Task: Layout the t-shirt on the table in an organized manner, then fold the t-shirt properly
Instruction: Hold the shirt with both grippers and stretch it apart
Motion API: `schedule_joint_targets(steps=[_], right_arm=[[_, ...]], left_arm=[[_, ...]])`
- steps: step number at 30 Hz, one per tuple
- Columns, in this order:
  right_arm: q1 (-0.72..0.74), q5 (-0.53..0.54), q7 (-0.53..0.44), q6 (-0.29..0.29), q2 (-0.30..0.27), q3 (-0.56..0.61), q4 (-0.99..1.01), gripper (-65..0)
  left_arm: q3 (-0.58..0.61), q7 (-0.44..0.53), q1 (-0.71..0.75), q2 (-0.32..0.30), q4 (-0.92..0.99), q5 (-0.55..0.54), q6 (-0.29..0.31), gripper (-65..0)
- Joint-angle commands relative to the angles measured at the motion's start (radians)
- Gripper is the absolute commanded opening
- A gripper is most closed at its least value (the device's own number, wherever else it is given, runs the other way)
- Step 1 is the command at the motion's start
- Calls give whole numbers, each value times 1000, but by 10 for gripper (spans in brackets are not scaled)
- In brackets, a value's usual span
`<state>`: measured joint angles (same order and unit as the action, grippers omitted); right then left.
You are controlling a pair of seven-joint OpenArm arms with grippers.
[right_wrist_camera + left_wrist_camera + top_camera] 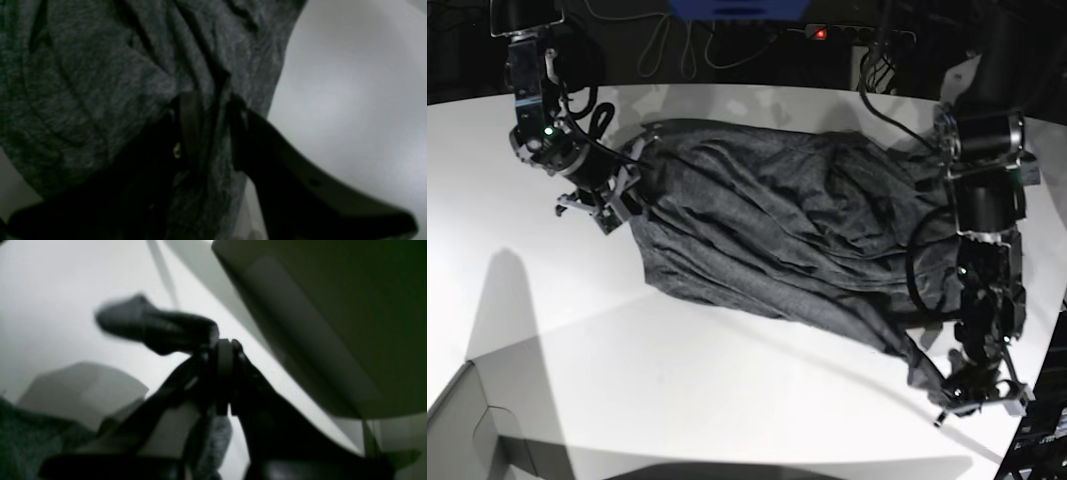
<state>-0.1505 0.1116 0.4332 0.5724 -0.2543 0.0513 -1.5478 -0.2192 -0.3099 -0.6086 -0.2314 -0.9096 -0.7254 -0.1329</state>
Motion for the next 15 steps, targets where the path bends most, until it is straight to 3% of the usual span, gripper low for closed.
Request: schedule_joint_targets(steps=[1,4,10,15], right_arm=[[9,17,-24,2,-7,-5,-16,-494],[9,17,-24,2,-7,-5,-16,-494],[9,17,-21,2,-10,-5,-16,-494],[9,17,-20,2,-9,-5,-16,-494]], left_arm=[[-4,24,-24,-12,-13,2,14,-649],[-6,30,2,-13,-12,10,14,-631],[-38,31,34,-78,-9,2,9,-422],[-194,25,40,-70,-9,2,8,-392]])
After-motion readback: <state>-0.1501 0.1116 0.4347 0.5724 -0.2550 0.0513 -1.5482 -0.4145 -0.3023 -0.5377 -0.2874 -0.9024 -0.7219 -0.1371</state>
